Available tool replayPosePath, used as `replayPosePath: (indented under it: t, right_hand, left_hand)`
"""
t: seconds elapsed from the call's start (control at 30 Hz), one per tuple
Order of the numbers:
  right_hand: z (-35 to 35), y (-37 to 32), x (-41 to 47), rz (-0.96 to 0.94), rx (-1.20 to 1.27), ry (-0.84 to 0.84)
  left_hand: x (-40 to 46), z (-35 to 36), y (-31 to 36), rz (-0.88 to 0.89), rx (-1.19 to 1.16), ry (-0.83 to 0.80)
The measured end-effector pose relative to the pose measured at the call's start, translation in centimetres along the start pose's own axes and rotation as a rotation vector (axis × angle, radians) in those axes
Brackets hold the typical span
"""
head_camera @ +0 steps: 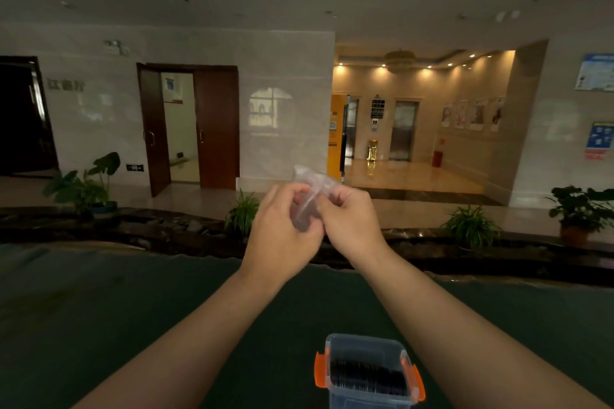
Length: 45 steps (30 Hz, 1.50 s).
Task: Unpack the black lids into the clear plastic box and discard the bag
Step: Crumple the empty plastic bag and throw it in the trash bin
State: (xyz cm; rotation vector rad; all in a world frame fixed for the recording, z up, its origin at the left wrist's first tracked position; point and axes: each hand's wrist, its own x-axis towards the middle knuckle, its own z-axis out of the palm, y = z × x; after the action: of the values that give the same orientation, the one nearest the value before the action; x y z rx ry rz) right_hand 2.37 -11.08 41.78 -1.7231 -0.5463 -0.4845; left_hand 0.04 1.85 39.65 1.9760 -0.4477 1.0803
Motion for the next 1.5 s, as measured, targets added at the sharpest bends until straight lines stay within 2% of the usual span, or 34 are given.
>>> replayPosePath:
  t: [0.13,0.2,0.27,0.33,0.4,0.43,0.53,0.6,0.77,0.9,1.07,1.17,1.27,1.33,1.5]
  right_hand:
    - [-0.2,-0.7,-0.2,0.205,0.248,-0.094]
    - [-0.4,-0.7,-0.1,0.210,0.277,-0.142]
    - [-0.6,-0.2,0.1,0.213,0.276,-0.154]
    - [-0.8,0.2,0.3,0.236,0.292,-0.152]
    - [-1.0,0.3,0.3,0.252,0.340,-0.176]
    - [-1.1,0.4,0.2,0.259,0.362,-0.200]
    - [-1.6,0.6,-0.3,0.260,0.342,-0.241]
    - [-2.2,0.6,-0.8,0.258,0.271,-0.219]
    - [-4.3,0.7,-3.1,0.363,0.101,-0.241]
    - [-6.3,1.8,-6.1,0.374,0.202,-0.146]
    - [-10.6,4.1,-10.7,0.531,0.386,0.092]
    - [-13.8,5.5,-13.9,0.566,0.390,0.198]
    - [-17.1,6.8,-17.9,0.560,0.286,0.236]
    - [-20.0,7.9,-21.1,0.602,0.314,0.331]
    - [-27.6,10.3,-29.3,0.701,0.257,0.485]
  left_hand:
    - [-0.9,-0.5,-0.2,0.061,0.039,-0.151]
    - [-1.1,-0.9,-0.2,0.117,0.028,-0.164]
    - [-1.2,-1.2,-0.6,0.140,-0.077,-0.108]
    - [-0.8,-1.6,-1.3,0.046,-0.221,0.020]
    - [0.0,-2.1,-2.1,-0.142,-0.291,0.084]
    - [0.4,-2.3,-2.5,-0.238,-0.335,0.047]
    - [1.4,-2.7,-3.8,-0.440,-0.570,-0.222]
    - [1.5,-2.7,-4.4,-0.484,-0.642,-0.349]
    - [0.9,-0.7,-4.6,-0.508,-0.793,-0.437]
    - [-0.5,2.0,-4.1,-0.603,-0.898,-0.548]
    - [-3.2,7.1,-1.4,-0.788,-1.103,-0.708]
    - [-5.6,10.5,0.7,-0.713,-1.010,-0.840]
    - [-8.3,14.4,3.0,-0.656,-0.932,-0.888]
    - [-10.6,17.6,5.1,-0.646,-0.889,-0.935]
    - [-16.3,25.4,11.2,-0.629,-0.889,-1.146]
